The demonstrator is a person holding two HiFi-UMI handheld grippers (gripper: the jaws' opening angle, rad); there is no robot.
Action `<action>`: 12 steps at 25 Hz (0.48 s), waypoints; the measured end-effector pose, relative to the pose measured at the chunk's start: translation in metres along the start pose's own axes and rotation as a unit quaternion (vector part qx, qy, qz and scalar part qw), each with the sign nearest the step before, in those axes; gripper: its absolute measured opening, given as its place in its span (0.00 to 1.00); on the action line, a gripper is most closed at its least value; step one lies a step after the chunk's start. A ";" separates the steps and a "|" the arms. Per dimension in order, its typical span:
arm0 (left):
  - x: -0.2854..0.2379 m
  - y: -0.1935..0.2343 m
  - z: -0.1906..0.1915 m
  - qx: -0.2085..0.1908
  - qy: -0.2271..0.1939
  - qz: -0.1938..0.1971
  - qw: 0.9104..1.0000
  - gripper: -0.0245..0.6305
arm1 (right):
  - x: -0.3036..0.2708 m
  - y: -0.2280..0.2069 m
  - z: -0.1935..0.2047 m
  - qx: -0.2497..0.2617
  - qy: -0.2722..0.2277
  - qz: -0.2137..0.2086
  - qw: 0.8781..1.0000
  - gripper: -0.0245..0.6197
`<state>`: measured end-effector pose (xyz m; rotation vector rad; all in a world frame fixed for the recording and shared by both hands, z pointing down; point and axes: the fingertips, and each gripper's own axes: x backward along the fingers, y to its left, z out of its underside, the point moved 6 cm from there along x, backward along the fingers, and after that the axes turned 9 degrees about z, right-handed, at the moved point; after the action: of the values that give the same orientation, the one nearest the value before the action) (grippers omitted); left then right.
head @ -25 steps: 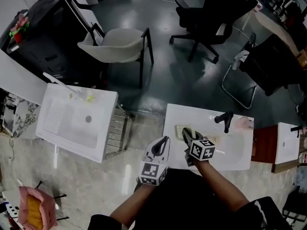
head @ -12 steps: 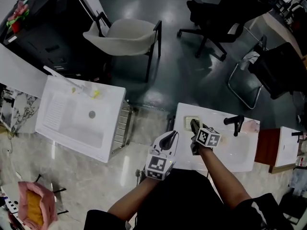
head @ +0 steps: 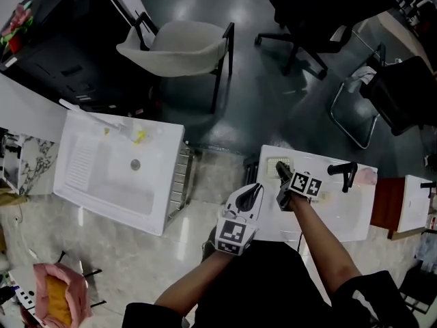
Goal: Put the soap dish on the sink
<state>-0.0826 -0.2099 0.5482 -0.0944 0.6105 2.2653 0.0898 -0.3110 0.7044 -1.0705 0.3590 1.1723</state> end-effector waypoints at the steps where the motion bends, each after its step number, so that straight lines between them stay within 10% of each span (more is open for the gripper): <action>1: -0.001 0.000 0.000 0.000 0.002 0.004 1.000 0.07 | -0.003 -0.003 0.000 -0.010 0.000 -0.001 1.000 0.05; 12: -0.017 0.001 0.001 -0.010 0.030 0.046 0.998 0.07 | -0.028 -0.022 -0.004 -0.063 0.010 -0.011 0.998 0.05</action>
<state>-0.0711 -0.2217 0.5535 -0.1484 0.6354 2.3662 0.0989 -0.3302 0.7336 -1.1940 0.2912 1.1780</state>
